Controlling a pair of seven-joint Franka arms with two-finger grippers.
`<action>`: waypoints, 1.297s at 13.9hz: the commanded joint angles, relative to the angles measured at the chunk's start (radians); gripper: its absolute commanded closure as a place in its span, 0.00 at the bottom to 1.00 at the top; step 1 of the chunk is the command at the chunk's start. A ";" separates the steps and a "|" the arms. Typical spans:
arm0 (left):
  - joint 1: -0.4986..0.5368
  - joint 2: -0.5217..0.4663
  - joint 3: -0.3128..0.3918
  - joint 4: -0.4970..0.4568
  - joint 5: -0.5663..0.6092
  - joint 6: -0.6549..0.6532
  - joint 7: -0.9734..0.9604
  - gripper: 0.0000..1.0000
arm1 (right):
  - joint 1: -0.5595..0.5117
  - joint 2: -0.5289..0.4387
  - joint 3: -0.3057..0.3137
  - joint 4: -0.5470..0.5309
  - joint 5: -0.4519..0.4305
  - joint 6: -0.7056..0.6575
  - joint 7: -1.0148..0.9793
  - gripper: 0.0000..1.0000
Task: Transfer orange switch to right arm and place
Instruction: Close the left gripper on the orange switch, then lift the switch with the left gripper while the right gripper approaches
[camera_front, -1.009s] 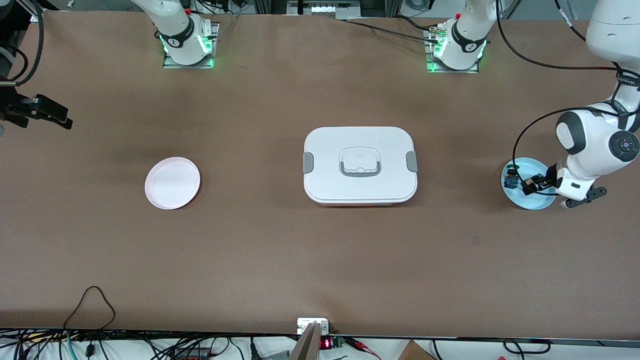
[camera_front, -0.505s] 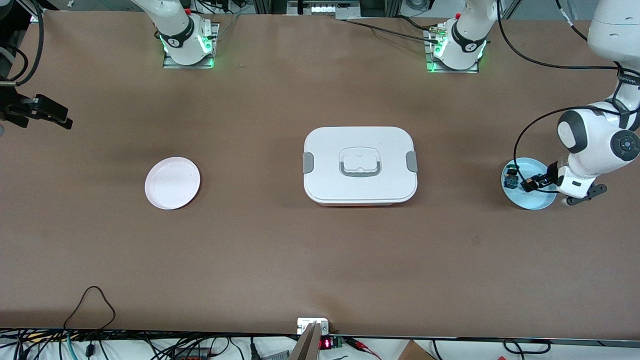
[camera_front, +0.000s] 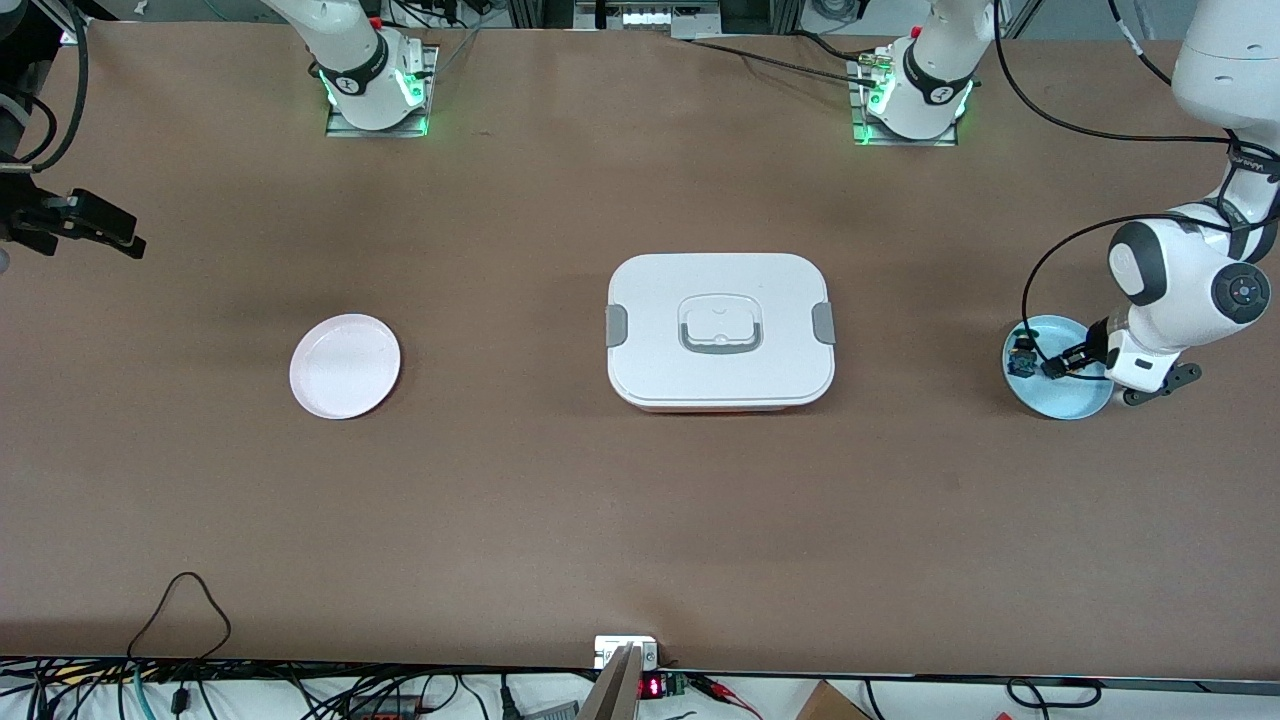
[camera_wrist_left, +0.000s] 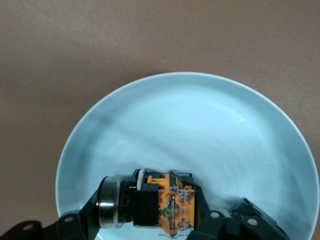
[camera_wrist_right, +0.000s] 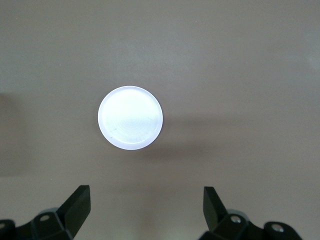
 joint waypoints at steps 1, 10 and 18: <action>0.014 -0.037 -0.019 0.082 0.020 -0.144 -0.001 0.74 | 0.004 0.006 -0.001 0.020 0.008 -0.018 0.008 0.00; 0.010 -0.111 -0.303 0.450 -0.004 -0.822 0.204 0.75 | 0.008 0.006 0.000 0.020 0.008 -0.018 -0.001 0.00; 0.015 -0.063 -0.409 0.452 -0.579 -0.840 0.928 0.77 | 0.011 0.001 -0.001 0.024 0.054 -0.050 -0.038 0.00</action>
